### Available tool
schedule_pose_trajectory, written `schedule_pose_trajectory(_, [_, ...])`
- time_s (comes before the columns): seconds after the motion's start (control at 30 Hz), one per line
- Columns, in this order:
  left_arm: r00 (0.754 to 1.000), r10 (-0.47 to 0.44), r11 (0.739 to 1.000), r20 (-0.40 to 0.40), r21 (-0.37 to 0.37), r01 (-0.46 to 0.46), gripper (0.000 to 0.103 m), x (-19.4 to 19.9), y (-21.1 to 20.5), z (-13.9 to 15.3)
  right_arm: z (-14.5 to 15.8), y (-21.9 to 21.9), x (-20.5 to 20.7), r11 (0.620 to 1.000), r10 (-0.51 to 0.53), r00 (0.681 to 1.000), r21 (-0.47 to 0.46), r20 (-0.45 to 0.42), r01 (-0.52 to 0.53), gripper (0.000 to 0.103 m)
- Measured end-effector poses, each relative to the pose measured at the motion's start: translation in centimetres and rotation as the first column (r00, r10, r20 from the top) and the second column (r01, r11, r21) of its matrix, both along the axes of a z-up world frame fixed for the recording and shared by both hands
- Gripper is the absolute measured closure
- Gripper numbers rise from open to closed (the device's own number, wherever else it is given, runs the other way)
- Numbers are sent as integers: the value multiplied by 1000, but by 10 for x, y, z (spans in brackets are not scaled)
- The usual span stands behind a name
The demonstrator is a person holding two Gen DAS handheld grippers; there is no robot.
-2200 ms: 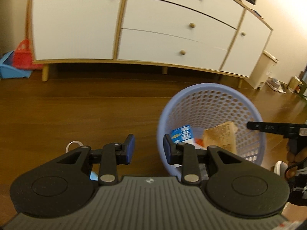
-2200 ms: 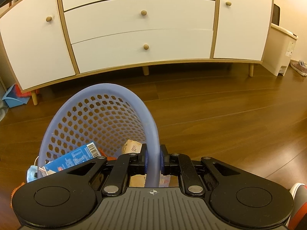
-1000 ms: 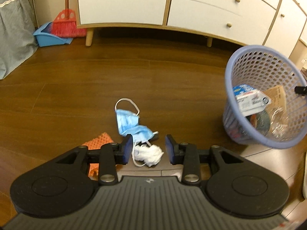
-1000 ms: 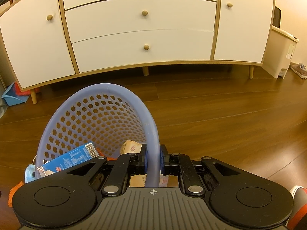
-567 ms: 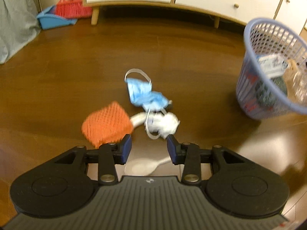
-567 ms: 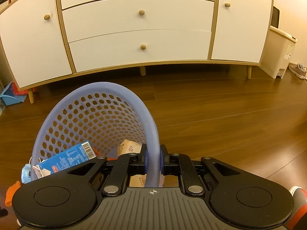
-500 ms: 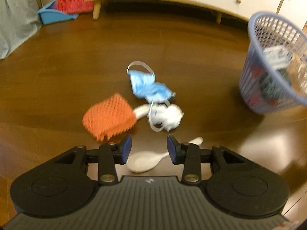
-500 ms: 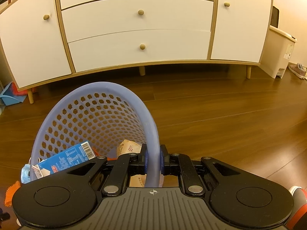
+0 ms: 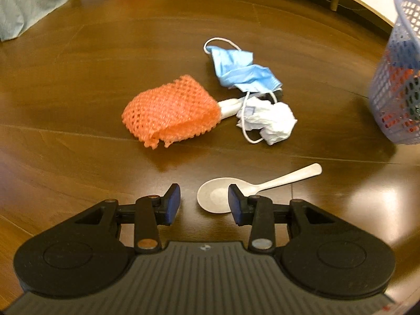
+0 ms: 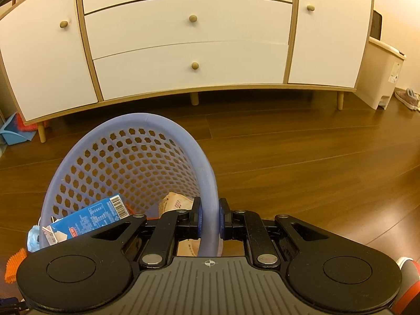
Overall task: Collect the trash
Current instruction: 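Move the left tool back toward the white plastic spoon, then close the left tool on the white spoon's bowl and lift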
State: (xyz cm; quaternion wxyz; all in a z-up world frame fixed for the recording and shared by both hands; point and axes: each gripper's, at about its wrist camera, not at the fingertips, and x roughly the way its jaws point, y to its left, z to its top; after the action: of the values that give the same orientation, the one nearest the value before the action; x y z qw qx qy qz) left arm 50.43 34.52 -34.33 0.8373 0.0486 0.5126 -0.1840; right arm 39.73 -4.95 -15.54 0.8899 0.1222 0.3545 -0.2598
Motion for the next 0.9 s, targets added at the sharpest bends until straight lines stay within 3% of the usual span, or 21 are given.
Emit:
schedule_pose_trajectory(0.17, [1000,15,1000,-27,-8,-15,74,3,-2,-9,-1,-1,-1,1000,-3,1000,1,-1,3,95])
schedule_pose_trajectory(0.23, [999,21,1000,-36,-12,-22,86,3,-3,-12,-1,-2,-1,1000,-5,1000,2,-3,5,95])
schedule_pose_trajectory(0.4, [998,49,997,-38,-49,-51,98,1,-1,-10,-1,-2,-2,1000,-7,1000,3,-4,7,95])
schedule_pose_trajectory(0.7, [996,86,990,-18,-108,-88,102,-7,3,12,-2,-3,-2,1000,-11,1000,7,-4,11,95])
schedule_pose_trajectory(0.9, [992,125,977,20,-176,-120,103,-8,11,41,-2,-3,-2,1000,-10,1000,7,-2,10,95])
